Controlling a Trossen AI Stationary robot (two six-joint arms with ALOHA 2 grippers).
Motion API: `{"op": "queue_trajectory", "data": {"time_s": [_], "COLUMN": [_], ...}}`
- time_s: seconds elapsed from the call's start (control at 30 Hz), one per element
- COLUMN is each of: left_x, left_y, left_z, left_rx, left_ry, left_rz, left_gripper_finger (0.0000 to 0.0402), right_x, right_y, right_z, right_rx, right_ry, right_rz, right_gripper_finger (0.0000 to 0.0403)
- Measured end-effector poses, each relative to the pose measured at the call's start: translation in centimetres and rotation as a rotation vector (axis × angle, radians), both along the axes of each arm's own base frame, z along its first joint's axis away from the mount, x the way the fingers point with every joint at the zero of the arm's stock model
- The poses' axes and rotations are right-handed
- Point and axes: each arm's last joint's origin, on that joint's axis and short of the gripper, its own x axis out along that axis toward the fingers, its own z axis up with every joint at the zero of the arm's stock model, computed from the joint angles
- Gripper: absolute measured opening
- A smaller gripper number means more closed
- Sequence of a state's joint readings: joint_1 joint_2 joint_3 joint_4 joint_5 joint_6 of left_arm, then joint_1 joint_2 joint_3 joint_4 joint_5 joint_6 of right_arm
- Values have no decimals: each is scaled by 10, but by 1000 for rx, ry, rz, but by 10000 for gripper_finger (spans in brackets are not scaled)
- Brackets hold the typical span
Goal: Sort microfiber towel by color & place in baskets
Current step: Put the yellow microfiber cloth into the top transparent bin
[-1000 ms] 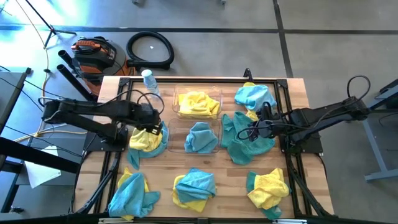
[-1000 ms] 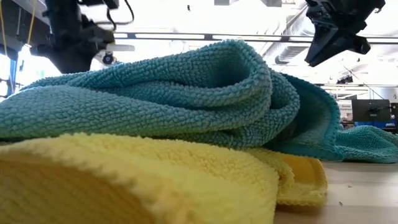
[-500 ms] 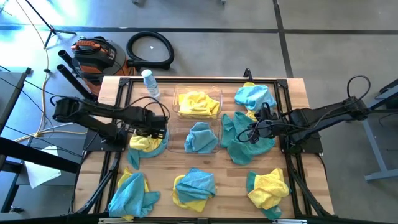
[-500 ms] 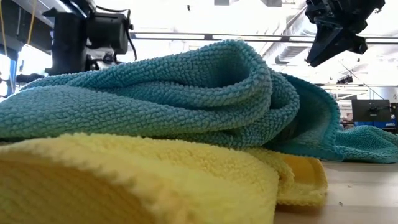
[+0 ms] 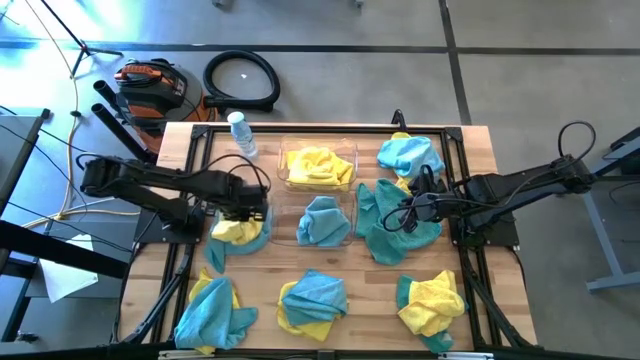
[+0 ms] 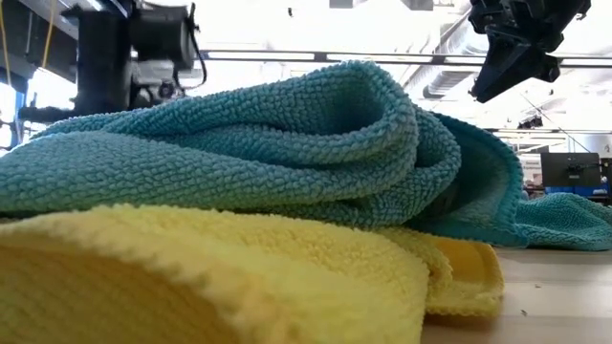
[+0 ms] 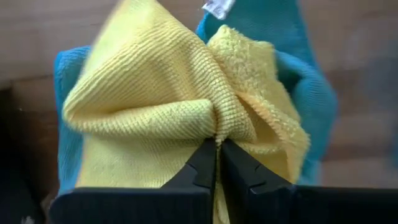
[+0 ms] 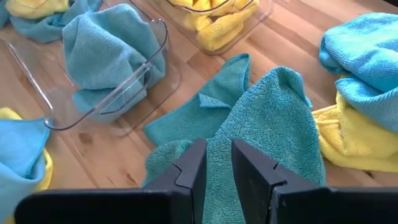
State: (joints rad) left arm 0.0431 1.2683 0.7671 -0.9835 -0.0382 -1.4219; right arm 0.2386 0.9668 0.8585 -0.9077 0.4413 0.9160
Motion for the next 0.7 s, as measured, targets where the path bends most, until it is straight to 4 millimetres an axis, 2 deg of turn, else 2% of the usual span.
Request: {"op": "queue_trajectory", "data": {"time_s": [0.13, 0.37, 0.53, 0.7], "left_x": [1, -5, -3, 8], "left_y": [-3, -6, -5, 9], "left_z": [34, 107, 157, 189], "left_rx": [21, 154, 287, 414], "left_ry": [-43, -60, -184, -260], "left_rz": [-10, -33, -99, -171], "left_gripper_finger": [1, 1, 0, 0], "right_x": [0, 0, 0, 0], "right_y": [-1, -1, -1, -1], "right_z": [0, 0, 0, 0], "right_rx": [-25, -29, -28, -28], "right_ry": [-6, -6, -6, -6], "right_rz": [-15, -18, -17, -18], "right_gripper_finger": [71, 71, 71, 71]}}
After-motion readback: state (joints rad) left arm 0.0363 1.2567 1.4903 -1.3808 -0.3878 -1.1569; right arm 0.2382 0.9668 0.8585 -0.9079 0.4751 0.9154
